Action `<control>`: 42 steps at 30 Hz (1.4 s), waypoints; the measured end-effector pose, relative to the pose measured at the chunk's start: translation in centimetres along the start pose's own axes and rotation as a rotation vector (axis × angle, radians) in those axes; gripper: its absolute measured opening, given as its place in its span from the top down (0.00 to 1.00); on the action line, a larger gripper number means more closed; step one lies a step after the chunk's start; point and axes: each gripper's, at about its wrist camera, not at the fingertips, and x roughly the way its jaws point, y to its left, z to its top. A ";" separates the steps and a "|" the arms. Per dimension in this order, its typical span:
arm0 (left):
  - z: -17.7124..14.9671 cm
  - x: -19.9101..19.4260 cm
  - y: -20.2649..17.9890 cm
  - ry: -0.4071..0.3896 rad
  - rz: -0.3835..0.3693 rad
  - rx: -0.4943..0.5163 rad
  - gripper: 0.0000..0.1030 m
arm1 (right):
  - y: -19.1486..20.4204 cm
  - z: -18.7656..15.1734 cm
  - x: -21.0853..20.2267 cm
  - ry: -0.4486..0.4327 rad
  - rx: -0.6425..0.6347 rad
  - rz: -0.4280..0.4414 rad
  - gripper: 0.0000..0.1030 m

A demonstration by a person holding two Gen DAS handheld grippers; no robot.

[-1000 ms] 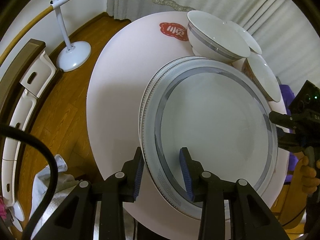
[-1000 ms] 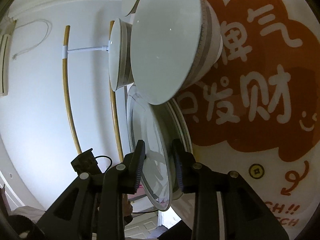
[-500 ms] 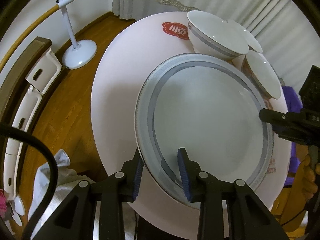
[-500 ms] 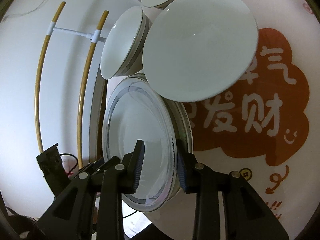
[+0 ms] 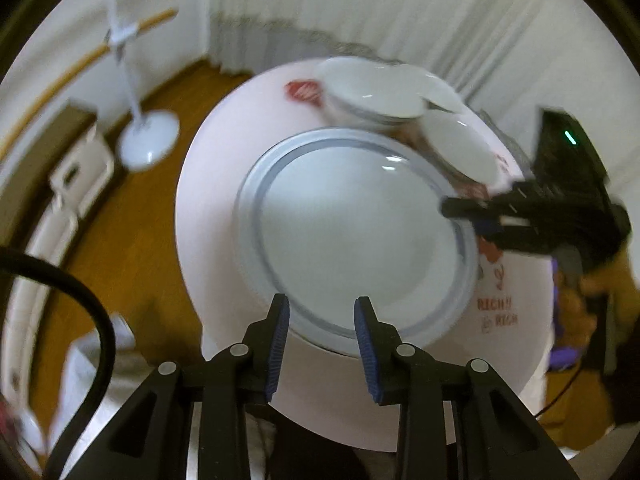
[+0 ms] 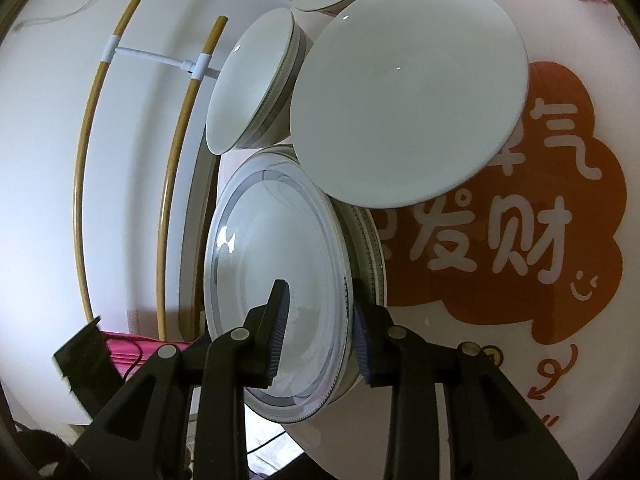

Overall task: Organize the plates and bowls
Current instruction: 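Lower the plate stack with both grippers onto the table beside the bowls, then open both grippers and pull them away from the plate stack rim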

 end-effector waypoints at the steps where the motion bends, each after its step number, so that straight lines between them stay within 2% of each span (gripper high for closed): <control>1: -0.4 -0.2 -1.1 -0.015 0.023 0.046 0.69 | -0.1 0.1 0.0 0.004 0.007 0.006 0.70; 6: -2.1 -0.2 -4.1 -0.054 0.113 0.138 0.69 | -0.2 0.2 0.0 0.027 -0.004 0.009 0.68; 8: -2.7 -0.5 -6.2 -0.102 0.187 0.230 0.67 | -0.3 0.3 0.0 0.033 -0.013 0.016 0.68; 10: -3.6 -0.7 -8.1 -0.145 0.228 0.312 0.63 | -0.3 0.4 0.1 0.040 -0.019 0.023 0.68; 13: -4.9 -1.0 -10.3 -0.170 0.220 0.375 0.61 | -0.2 0.3 0.1 0.049 -0.036 0.021 0.68; 17: -6.3 -1.5 -12.4 -0.195 0.191 0.411 0.60 | 0.1 0.2 0.1 0.058 -0.038 0.011 0.68; 20: -7.2 0.0 -14.0 -0.174 0.257 0.493 0.58 | 0.1 0.1 0.0 0.069 -0.045 0.007 0.68; 23: -7.5 1.8 -14.6 -0.163 0.315 0.529 0.58 | -0.1 -0.1 0.0 0.073 -0.055 0.025 0.68; 25: -7.5 2.7 -14.7 -0.157 0.341 0.534 0.58 | -0.4 -0.1 -0.2 0.073 -0.055 0.039 0.68; 42: -4.2 4.8 -13.3 -0.115 0.297 0.425 0.58 | -1.7 -0.7 -1.4 0.054 -0.035 0.080 0.70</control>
